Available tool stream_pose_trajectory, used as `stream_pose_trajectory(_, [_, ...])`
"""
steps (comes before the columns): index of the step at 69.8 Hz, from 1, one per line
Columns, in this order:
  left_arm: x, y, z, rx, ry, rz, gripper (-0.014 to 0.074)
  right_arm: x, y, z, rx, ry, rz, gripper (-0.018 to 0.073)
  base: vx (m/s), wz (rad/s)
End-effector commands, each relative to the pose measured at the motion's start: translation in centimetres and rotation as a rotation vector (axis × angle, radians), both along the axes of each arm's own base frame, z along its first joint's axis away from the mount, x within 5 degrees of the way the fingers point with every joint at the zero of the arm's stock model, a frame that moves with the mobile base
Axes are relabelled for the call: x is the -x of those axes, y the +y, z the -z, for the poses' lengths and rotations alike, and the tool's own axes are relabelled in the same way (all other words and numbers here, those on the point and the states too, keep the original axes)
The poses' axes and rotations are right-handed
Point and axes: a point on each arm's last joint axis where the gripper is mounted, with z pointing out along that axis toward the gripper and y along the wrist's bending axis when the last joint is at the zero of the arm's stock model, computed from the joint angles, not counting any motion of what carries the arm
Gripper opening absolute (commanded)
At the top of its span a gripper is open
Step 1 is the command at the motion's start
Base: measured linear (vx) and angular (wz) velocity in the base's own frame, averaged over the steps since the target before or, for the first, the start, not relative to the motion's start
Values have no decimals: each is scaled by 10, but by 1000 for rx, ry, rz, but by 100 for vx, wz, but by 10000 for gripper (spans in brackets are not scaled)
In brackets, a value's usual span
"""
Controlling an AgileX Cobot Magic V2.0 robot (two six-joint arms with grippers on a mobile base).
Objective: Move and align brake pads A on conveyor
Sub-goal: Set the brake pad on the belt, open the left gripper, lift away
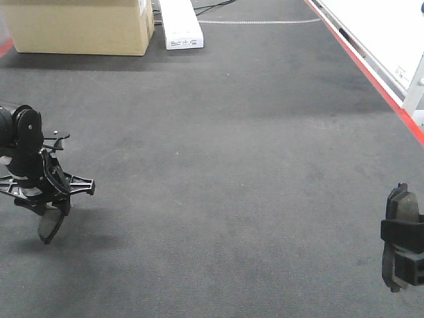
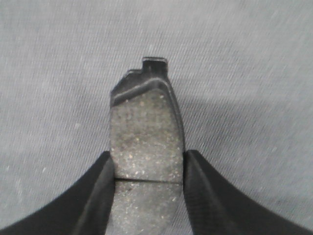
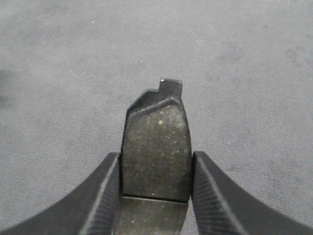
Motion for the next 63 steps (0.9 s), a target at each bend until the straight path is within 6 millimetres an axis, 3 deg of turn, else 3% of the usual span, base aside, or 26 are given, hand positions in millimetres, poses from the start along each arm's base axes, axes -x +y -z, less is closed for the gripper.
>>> stream_pose_trajectory(1, [-1, 1, -28, -1, -86, 1, 7, -4, 0, -16, -22, -105, 5, -3, 0, 0])
stream_pose_trajectory(10, [0, 2, -24, -6, -60, 2, 7, -4, 0, -16, -22, -105, 5, -3, 0, 0])
stream_pose_trajectory(23, [0, 2, -1, -21, 60, 17, 15, -4, 0, -16, -22, -105, 5, -3, 0, 0])
stream_pose_trajectory(35, [-3, 2, -5, -21, 13, 34, 57, -4, 0, -16, -22, -105, 5, -3, 0, 0])
stream_pose_trajectory(47, [-4, 1, -7, -17, -11, 36, 197, -4, 0, -16, -22, -105, 5, -3, 0, 0])
stream_pose_trajectory(63, [-4, 1, -8, -18, -11, 43, 538, -4, 0, -16, -22, -105, 5, -3, 0, 0])
